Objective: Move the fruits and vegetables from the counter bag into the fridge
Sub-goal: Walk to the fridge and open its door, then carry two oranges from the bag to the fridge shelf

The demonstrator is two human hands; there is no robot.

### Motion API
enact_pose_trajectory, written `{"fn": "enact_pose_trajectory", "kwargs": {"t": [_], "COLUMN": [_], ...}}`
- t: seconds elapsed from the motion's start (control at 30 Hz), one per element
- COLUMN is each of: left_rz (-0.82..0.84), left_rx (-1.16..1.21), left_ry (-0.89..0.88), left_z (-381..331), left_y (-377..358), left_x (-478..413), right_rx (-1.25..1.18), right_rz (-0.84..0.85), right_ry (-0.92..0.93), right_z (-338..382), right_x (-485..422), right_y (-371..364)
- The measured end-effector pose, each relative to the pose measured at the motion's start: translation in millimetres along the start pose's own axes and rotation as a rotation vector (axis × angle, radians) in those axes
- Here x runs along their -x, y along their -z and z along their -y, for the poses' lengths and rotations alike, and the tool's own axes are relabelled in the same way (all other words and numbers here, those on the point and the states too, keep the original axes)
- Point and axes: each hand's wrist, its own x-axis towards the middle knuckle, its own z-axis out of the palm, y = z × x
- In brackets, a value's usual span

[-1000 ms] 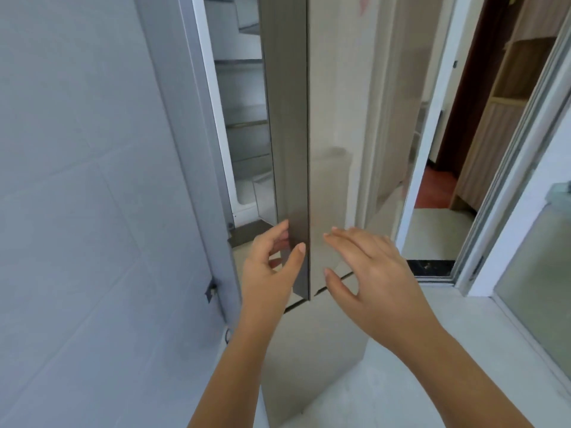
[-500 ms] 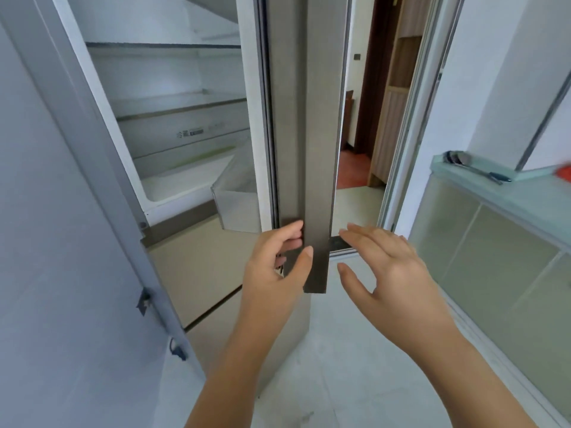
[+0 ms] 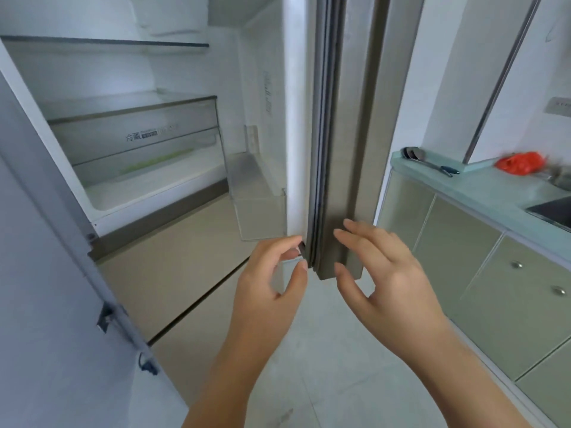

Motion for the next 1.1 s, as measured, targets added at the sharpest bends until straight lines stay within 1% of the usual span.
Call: {"fn": "enact_pose_trajectory", "kwargs": {"t": [0.17, 0.27, 0.33, 0.47, 0.53, 0.67, 0.87, 1.0, 1.1], "left_rz": [-0.066, -0.109, -0.133, -0.146, -0.137, -0.083, -0.053, -0.012, 0.023], "left_rx": [-0.206, -0.467, -0.594, -0.696, -0.743, -0.783, -0.750, -0.696, -0.686], "left_ry": [-0.083, -0.189, -0.231, -0.291, -0.290, -0.276, -0.289, -0.312, -0.322], "left_z": [2.5, 8.4, 11.4, 14.0, 16.5, 17.6, 20.3, 23.1, 24.4], "left_y": [17.2, 27.3, 31.7, 36.1, 37.2, 30.9, 6.0, -19.1, -40.5], "left_x": [-0.7, -6.4, -10.2, -12.8, -12.7, -17.8, -26.6, -37.7, -47.6], "right_rx": [0.008, 0.025, 0.033, 0.015, 0.022, 0.135, 0.134, 0.143, 0.131], "right_rz": [0.000, 0.000, 0.002, 0.003, 0.002, -0.050, -0.147, -0.137, -0.144], "right_ry": [0.069, 0.140, 0.165, 0.133, 0.097, 0.105, 0.175, 0.211, 0.179], "right_z": [5.5, 8.6, 8.9, 1.7, -1.1, -12.0, -47.8, -81.4, -109.2], "right_x": [-14.6, -30.2, -41.7, -60.6, -66.0, -67.1, -64.5, -64.0, -64.5], "right_y": [-14.7, -29.6, -40.4, -61.7, -70.9, -83.4, -80.8, -71.2, -60.4]}}
